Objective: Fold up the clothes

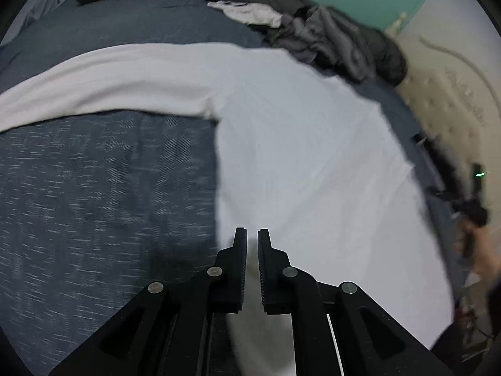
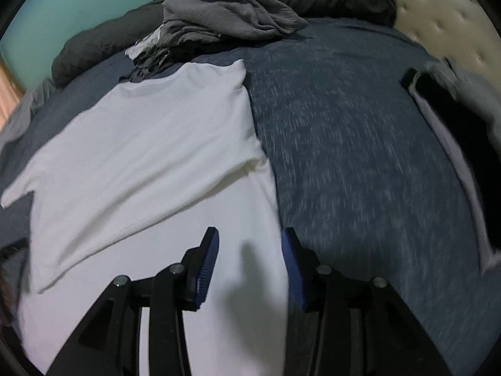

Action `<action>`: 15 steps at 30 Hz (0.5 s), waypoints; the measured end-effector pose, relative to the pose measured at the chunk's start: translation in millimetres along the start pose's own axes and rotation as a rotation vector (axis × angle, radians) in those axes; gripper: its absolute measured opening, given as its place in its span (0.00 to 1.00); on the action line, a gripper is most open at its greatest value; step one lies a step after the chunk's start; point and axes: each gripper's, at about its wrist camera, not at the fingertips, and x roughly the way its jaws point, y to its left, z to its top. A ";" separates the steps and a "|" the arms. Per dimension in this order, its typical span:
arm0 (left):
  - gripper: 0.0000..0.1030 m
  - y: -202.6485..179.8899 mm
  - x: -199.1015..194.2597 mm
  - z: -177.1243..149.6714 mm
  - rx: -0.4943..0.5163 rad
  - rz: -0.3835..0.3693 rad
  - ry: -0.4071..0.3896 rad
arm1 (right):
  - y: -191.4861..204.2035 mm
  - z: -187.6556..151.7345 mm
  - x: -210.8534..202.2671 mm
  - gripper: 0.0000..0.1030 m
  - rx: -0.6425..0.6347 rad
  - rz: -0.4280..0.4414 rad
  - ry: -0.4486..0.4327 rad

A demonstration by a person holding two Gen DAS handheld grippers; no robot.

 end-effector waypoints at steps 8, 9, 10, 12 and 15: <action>0.08 -30.5 32.1 2.3 0.108 0.000 0.059 | -0.1 27.1 34.3 0.41 -0.115 -0.077 0.011; 0.08 -31.9 35.8 2.8 0.115 0.006 0.067 | 1.6 29.2 38.3 0.41 -0.132 -0.087 0.012; 0.08 -32.0 38.0 3.0 0.117 0.013 0.070 | 3.3 31.4 42.3 0.41 -0.149 -0.096 0.014; 0.08 -30.9 39.8 2.3 0.117 0.021 0.075 | 4.1 35.9 49.8 0.41 -0.169 -0.117 0.016; 0.08 -28.6 44.3 2.8 0.106 0.026 0.085 | 4.1 40.8 60.3 0.41 -0.182 -0.113 0.017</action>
